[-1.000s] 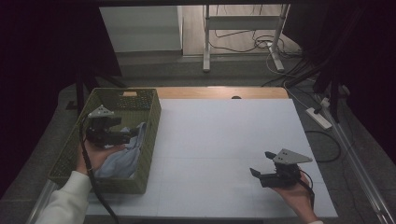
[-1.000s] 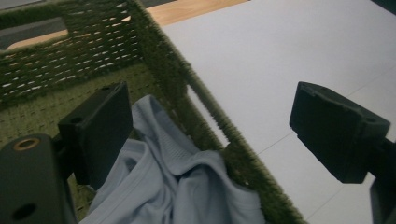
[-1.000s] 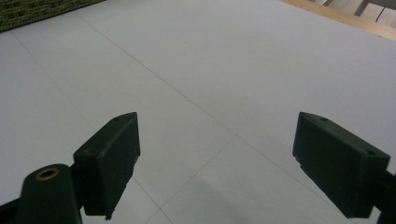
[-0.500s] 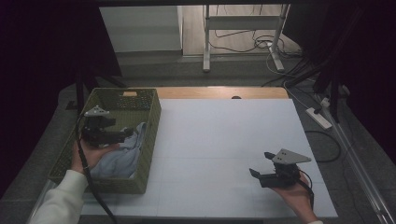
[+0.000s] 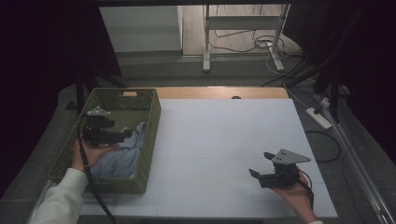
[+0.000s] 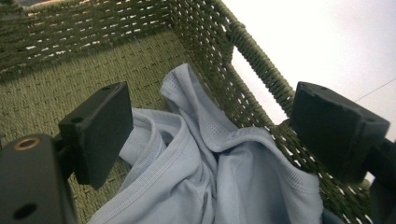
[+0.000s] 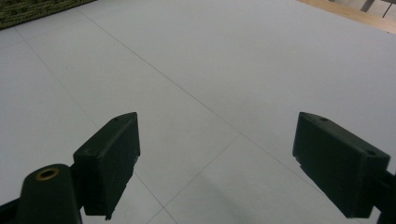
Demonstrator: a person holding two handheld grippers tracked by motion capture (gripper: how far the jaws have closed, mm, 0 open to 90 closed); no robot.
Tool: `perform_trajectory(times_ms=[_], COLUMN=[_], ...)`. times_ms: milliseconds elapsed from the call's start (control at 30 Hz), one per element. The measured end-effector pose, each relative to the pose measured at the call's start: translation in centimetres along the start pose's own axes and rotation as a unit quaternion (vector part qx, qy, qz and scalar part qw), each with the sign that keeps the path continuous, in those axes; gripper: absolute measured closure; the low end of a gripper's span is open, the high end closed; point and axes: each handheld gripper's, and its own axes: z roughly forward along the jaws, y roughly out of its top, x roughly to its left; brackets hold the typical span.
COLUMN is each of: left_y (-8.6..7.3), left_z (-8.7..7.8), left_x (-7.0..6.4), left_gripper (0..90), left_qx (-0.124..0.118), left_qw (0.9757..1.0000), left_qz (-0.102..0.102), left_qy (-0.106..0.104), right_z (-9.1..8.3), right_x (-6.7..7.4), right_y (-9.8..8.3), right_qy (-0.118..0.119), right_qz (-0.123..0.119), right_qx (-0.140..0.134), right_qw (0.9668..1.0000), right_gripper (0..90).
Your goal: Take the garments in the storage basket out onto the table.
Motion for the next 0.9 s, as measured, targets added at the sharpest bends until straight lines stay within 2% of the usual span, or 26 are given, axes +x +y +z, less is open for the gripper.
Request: perform_trajectory(times_ms=[667,900], left_y=[-0.3,-0.6], left_z=[2.0,2.6], left_x=[0.7,0.8], left_gripper=[13.6,13.5], left_qx=[0.035,0.04], left_qw=[0.9994,0.9991], left_qz=[-0.007,-0.01], left_qy=[-0.001,-0.005], right_z=[0.1,0.1], right_x=[0.1,0.2], right_y=[0.0,0.0], right_qy=[0.001,-0.002], right_qz=[-0.006,-0.011], right_qx=[0.005,0.009], right_qw=[1.0,0.9999], right_gripper=[15.0,15.0])
